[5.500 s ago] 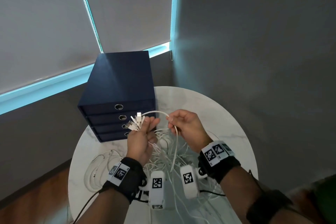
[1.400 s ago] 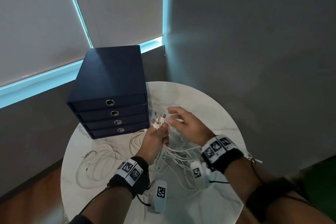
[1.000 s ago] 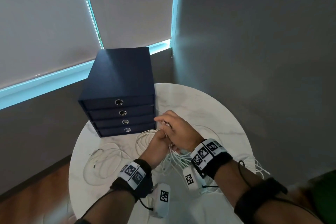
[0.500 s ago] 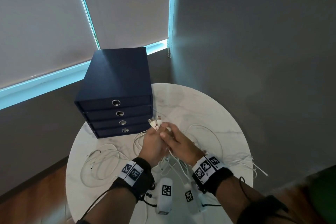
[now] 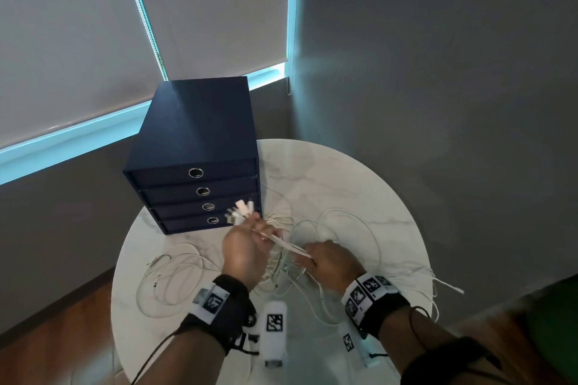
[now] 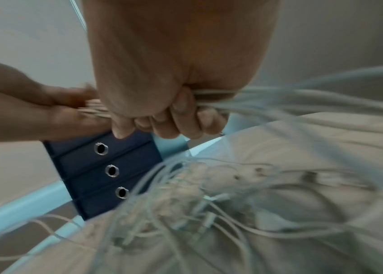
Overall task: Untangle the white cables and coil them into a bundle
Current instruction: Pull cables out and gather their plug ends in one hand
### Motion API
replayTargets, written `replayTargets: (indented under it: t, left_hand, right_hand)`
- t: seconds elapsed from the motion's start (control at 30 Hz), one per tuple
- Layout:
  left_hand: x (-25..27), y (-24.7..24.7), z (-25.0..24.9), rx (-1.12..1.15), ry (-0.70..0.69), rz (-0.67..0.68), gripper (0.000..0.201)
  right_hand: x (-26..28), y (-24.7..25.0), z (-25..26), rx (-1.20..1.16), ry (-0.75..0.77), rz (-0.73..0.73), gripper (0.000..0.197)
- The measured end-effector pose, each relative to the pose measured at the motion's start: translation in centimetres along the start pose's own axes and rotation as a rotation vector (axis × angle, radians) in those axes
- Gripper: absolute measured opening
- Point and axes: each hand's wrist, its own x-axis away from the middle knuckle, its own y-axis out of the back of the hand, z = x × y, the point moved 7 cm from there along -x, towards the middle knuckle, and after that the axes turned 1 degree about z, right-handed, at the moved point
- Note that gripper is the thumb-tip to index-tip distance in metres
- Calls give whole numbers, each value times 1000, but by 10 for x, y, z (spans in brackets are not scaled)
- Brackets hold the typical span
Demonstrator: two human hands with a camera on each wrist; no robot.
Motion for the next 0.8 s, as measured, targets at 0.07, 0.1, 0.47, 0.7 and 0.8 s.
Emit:
replayTargets:
  t: [0.07, 0.1, 0.47, 0.7, 0.8]
  left_hand:
    - [-9, 14, -18, 145, -3, -46, 28]
    - [-11, 19, -26, 147, -10, -54, 28]
    - [-9, 31, 11, -202, 25, 27, 32]
    - [-12, 30, 28, -289, 46, 38, 34]
    - [-12, 26, 29, -324, 39, 37, 35]
  right_hand:
    - [11, -8, -30, 50, -76, 72, 46]
    - [19, -14, -48, 69, -107, 119, 45]
    - [84, -34, -144, -60, -393, 373, 56]
    - [34, 0, -158, -294, -448, -46, 28]
    - [14, -20, -160, -193, -579, 17, 30]
